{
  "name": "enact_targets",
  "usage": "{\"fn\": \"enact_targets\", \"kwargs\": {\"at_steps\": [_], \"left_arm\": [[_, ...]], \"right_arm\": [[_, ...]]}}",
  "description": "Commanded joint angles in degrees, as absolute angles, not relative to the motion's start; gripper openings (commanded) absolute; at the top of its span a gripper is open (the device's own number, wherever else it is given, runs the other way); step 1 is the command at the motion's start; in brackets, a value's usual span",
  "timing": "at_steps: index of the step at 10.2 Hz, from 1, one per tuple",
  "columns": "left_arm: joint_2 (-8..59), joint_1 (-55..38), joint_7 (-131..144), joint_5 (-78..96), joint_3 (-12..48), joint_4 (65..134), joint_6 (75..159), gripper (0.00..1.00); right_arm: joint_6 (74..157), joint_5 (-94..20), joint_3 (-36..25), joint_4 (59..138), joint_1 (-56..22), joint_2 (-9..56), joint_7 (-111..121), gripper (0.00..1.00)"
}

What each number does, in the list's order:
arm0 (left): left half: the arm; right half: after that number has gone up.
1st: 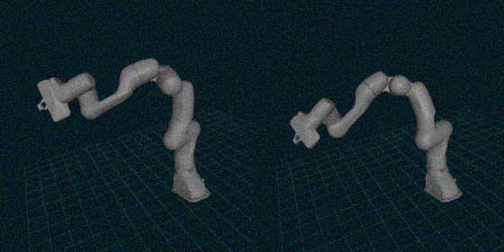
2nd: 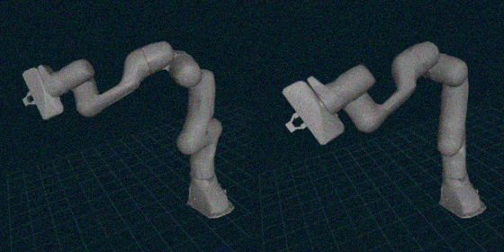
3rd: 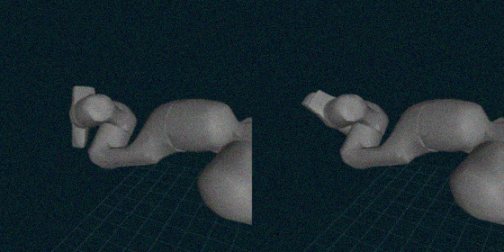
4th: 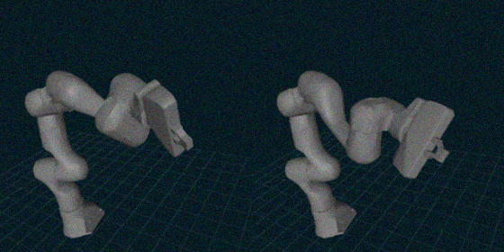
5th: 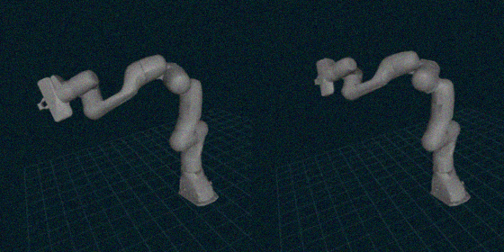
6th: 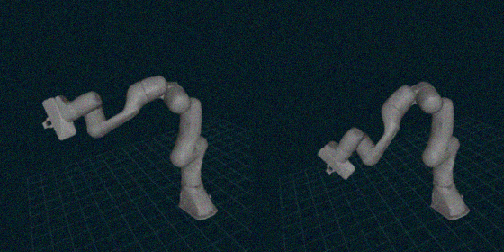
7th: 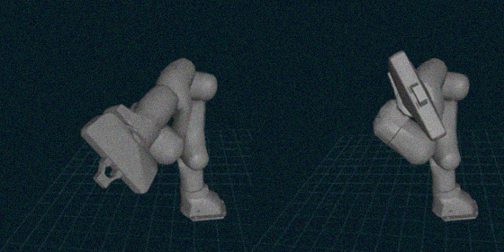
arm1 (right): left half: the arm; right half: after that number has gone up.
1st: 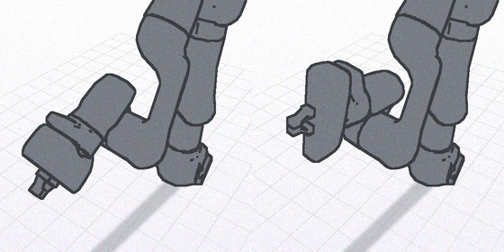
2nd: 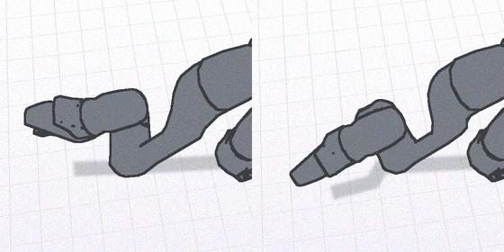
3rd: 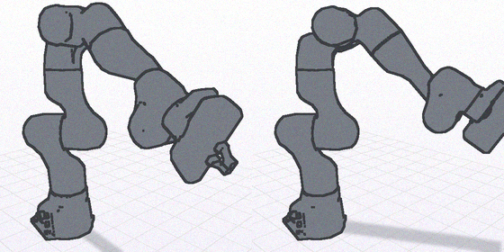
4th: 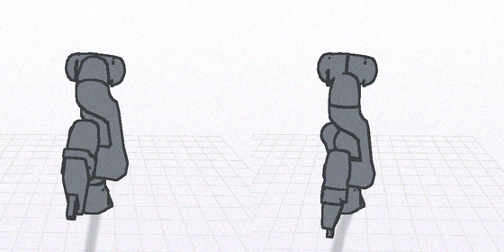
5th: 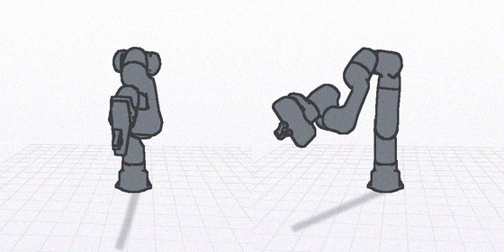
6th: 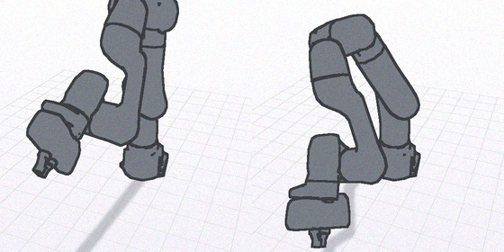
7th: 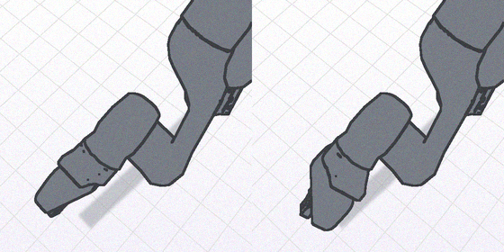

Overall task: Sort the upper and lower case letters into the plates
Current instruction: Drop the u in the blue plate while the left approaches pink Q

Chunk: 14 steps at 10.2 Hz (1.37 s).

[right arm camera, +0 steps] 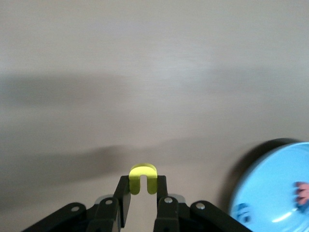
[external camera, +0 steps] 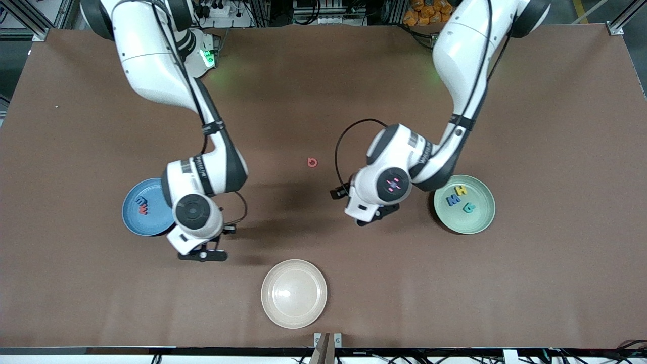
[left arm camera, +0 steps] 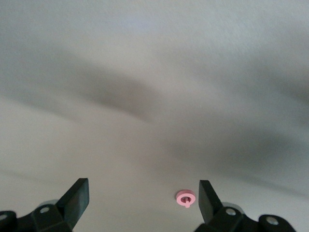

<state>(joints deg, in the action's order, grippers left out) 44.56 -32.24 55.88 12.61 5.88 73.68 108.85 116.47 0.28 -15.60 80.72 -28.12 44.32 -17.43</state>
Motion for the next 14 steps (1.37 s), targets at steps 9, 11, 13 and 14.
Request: {"fn": "enact_targets", "kwargs": {"at_steps": [9,11,13,14], "left_arm": [[46.23,-48.41,87.07,-2.2,5.01,77.77,125.49,1.0],[45.62,-49.3,88.77,-3.68,5.01,81.46,127.61,1.0],[45.44,-49.74,90.95,-5.27,5.01,86.98,134.61,1.0],[44.83,-49.83,91.49,-5.36,5.01,89.36,136.39,1.0]], "right_arm": [[125.07,-0.43,-15.47,102.05,-11.7,28.92,1.41,1.0],[125.16,-4.73,-15.47,101.25,-10.99,27.78,1.67,1.0],[125.16,-4.75,-15.47,100.72,-10.73,26.64,1.76,1.0],[124.9,-4.75,-15.38,100.72,-9.94,26.02,3.15,1.0]]}}
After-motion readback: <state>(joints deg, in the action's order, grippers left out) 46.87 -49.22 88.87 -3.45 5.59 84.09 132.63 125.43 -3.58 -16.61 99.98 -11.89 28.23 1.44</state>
